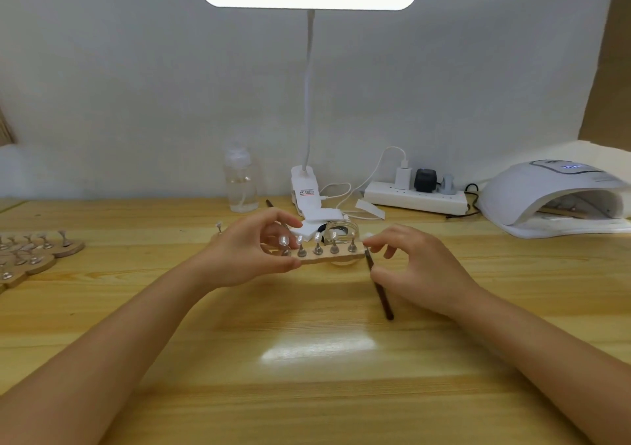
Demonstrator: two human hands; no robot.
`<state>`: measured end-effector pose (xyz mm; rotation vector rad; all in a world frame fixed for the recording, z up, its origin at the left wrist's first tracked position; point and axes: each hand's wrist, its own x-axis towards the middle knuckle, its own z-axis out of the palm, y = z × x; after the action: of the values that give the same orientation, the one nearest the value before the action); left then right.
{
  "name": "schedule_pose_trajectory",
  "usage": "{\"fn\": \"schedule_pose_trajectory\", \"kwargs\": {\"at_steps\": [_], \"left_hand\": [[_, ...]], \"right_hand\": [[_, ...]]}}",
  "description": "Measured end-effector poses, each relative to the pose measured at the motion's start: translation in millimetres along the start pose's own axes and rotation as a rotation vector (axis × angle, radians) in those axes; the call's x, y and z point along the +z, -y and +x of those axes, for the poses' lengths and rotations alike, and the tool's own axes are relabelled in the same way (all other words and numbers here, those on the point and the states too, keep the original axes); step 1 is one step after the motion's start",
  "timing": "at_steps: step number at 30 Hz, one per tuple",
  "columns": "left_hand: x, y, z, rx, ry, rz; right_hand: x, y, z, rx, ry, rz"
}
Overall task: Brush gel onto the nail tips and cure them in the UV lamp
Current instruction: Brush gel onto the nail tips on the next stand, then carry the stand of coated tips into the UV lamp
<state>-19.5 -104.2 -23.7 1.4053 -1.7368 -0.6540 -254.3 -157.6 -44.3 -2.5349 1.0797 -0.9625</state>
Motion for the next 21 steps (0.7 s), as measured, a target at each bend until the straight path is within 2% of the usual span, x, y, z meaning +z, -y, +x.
{"fn": "schedule_pose_trajectory", "kwargs": {"at_steps": [8, 15, 18, 21], "left_hand": [[15.8, -15.0, -1.1, 0.062, -0.008, -0.072], [59.8, -35.8, 4.0, 0.065, -0.023, -0.177], [87.8, -50.6, 18.7, 0.071, -0.033, -0.144], [111.5, -67.2, 46.8, 0.040, -0.025, -0.185]], "right_hand": [[-32.2, -8.6, 9.2, 0.047, 0.183, 0.101], [-81.6, -35.4, 10.3, 0.208, 0.414, 0.139], [-103.0, -53.7, 6.1, 0.301, 0.436, 0.141], [-124.6, -72.1, -2.1, 0.419, 0.359, 0.153]]}}
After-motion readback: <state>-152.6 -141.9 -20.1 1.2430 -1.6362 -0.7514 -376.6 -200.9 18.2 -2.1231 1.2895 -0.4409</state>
